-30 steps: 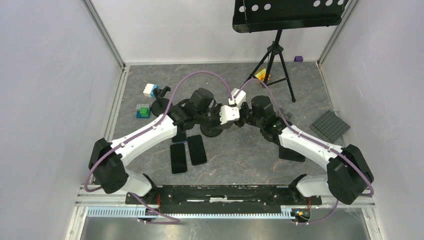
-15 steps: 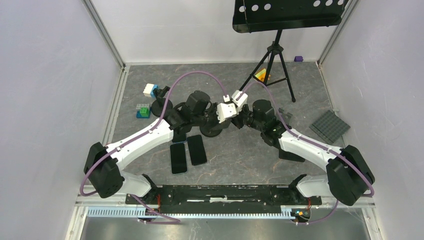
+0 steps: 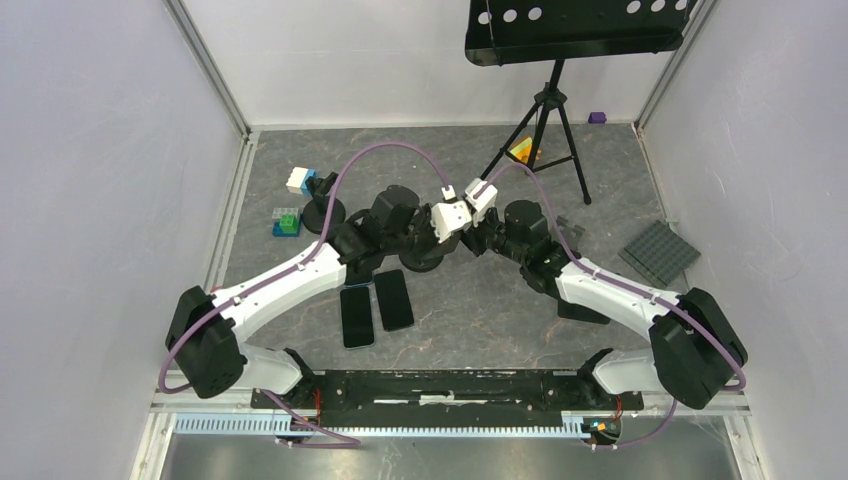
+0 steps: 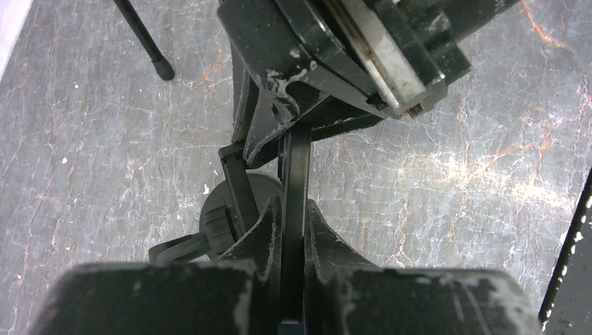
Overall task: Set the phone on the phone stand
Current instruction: Install the phone on the phone stand.
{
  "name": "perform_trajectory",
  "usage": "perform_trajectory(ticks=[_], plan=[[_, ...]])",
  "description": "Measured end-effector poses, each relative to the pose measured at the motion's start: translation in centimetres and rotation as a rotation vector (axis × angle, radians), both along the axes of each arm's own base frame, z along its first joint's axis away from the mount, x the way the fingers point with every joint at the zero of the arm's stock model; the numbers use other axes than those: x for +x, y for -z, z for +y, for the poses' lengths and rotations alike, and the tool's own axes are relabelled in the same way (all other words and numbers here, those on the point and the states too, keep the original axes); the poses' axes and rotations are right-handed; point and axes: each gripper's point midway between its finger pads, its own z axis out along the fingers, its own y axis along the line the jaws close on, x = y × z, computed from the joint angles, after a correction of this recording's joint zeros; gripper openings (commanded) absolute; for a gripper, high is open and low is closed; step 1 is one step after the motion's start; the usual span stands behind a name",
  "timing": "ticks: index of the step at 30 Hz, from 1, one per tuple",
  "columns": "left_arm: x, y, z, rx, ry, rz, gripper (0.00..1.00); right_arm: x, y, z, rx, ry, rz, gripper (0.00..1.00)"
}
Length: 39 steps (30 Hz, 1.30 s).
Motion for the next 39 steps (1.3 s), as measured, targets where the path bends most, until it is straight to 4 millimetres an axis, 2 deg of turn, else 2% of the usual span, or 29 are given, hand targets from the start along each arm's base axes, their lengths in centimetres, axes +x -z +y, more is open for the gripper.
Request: perform_trajectory(ticks=[16,32,39], plan=[[0.9,-0.5,0.5,-0.055,-0.123,-0.012,0.02,0.7,-0.2,-0.1,0.031,0.036,0.003,0.0],[1.3,-0.7,0.8,-0.059,-0.164,-0.019,0.02,1.1,-0.2,0.0,0.044,0.043,-0.016,0.0],[1.9,-1.4,1.5,-0.065,-0.201,-0.045,0.02,1.3,-0.4,0.0,0.054,0.052,-0.024,0.0]])
